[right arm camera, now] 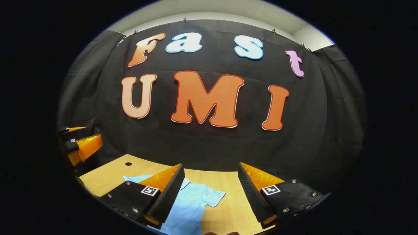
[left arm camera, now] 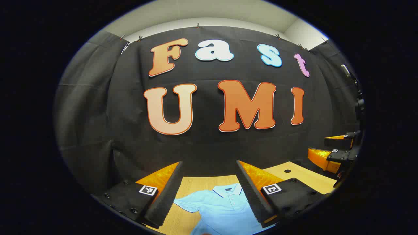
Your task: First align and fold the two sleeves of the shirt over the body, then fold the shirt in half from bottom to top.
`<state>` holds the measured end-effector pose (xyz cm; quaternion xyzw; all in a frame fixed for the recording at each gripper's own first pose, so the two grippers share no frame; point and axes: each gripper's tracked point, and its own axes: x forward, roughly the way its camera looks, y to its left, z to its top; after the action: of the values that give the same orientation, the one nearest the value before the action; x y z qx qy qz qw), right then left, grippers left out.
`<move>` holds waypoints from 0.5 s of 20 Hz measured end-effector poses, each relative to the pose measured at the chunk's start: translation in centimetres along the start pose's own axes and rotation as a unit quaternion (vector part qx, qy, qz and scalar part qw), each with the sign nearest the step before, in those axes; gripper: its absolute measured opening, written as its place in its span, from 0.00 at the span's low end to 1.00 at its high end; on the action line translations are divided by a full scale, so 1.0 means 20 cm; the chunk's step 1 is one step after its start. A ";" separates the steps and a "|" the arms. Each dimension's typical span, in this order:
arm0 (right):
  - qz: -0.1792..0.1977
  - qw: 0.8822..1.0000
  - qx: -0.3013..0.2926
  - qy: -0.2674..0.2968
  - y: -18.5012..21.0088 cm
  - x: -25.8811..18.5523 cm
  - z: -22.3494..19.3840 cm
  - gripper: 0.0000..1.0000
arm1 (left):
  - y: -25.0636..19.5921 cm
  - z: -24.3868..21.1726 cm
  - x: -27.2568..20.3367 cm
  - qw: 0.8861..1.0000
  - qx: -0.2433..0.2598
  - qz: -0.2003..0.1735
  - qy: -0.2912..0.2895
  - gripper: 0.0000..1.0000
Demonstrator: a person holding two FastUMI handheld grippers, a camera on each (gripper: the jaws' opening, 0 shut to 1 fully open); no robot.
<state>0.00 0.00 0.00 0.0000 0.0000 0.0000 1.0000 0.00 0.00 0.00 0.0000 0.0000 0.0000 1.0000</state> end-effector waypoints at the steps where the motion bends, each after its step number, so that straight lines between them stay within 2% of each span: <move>1: 0.000 1.000 -0.002 -0.001 0.01 0.00 0.00 0.99 | 0.02 0.01 0.00 1.000 0.001 0.001 -0.001 1.00; 5: -0.007 1.000 -0.005 0.003 0.05 0.01 0.00 0.99 | 0.07 0.01 0.01 1.000 0.006 -0.003 -0.006 1.00; 10: -0.033 0.999 -0.009 0.023 0.05 0.02 -0.05 0.99 | 0.10 0.00 0.03 1.000 0.009 -0.024 -0.014 1.00</move>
<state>0.31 1.04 -1.06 -0.0085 0.0230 -0.0326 0.9992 0.69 1.97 -0.06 0.0093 -0.0137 -0.0239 0.9996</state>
